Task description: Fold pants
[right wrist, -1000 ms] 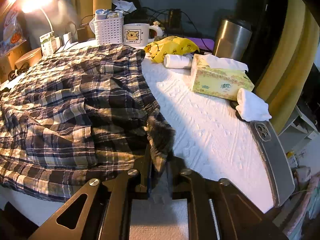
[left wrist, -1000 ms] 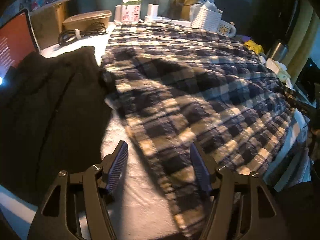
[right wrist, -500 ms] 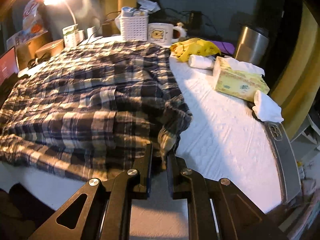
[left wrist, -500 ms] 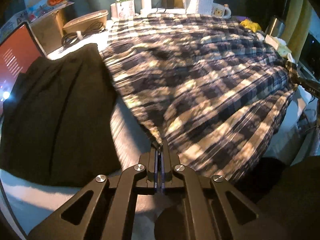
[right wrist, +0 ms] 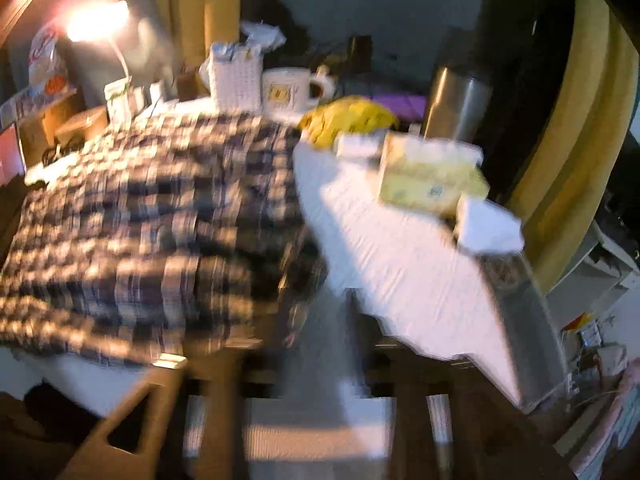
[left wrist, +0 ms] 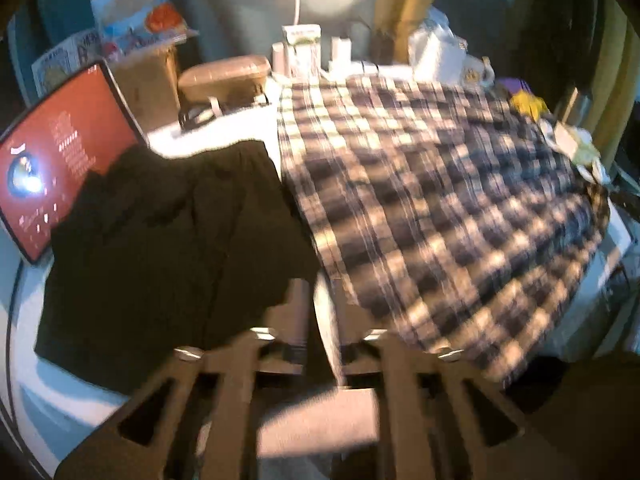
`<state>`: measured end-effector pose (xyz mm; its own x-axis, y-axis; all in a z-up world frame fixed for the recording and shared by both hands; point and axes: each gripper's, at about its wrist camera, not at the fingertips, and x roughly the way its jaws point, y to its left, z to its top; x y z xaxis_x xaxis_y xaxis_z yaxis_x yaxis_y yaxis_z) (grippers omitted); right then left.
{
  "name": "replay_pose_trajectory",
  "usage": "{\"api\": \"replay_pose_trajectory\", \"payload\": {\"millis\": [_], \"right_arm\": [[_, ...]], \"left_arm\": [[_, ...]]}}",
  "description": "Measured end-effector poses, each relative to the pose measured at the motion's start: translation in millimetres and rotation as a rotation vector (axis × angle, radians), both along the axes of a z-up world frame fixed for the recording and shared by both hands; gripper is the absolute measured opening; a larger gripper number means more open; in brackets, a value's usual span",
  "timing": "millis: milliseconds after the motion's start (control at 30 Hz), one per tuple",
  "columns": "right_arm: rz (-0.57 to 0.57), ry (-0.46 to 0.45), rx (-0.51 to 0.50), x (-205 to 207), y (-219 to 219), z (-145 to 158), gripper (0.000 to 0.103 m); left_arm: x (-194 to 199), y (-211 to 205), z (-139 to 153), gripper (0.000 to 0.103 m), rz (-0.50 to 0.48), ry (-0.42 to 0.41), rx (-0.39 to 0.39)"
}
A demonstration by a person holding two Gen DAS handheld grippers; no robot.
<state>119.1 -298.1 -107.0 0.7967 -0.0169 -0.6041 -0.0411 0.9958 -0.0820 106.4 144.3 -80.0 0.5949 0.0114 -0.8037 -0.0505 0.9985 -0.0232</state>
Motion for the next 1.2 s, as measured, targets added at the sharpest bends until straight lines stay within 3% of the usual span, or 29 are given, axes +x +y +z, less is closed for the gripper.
{"api": "replay_pose_trajectory", "payload": {"millis": [33, 200, 400, 633, 933, 1100, 1167, 1200], "right_arm": [[0.002, -0.024, 0.009, 4, -1, 6, 0.088], [0.057, -0.083, -0.013, 44, 13, 33, 0.088], [0.123, -0.106, -0.022, 110, 32, 53, 0.088], [0.229, -0.038, -0.050, 193, 62, 47, 0.075], [0.295, 0.067, -0.013, 282, 72, 39, 0.074], [0.326, 0.151, -0.049, 315, 88, 16, 0.042], [0.345, 0.183, -0.083, 323, 97, 5, 0.023], [0.354, 0.190, -0.093, 326, 101, 2, 0.022]], "left_arm": [[6, 1, 3, 0.047, -0.004, -0.017, -0.003], [59, -9, 19, 0.048, -0.046, -0.118, -0.021], [125, -12, 15, 0.048, -0.059, -0.144, -0.079], [182, -4, -10, 0.048, -0.036, -0.102, -0.135], [207, -2, -40, 0.048, -0.027, -0.024, -0.171], [217, -20, -36, 0.048, -0.089, -0.025, -0.188], [223, -30, -34, 0.048, -0.122, -0.032, -0.193], [228, -36, -34, 0.048, -0.138, -0.030, -0.194]]}}
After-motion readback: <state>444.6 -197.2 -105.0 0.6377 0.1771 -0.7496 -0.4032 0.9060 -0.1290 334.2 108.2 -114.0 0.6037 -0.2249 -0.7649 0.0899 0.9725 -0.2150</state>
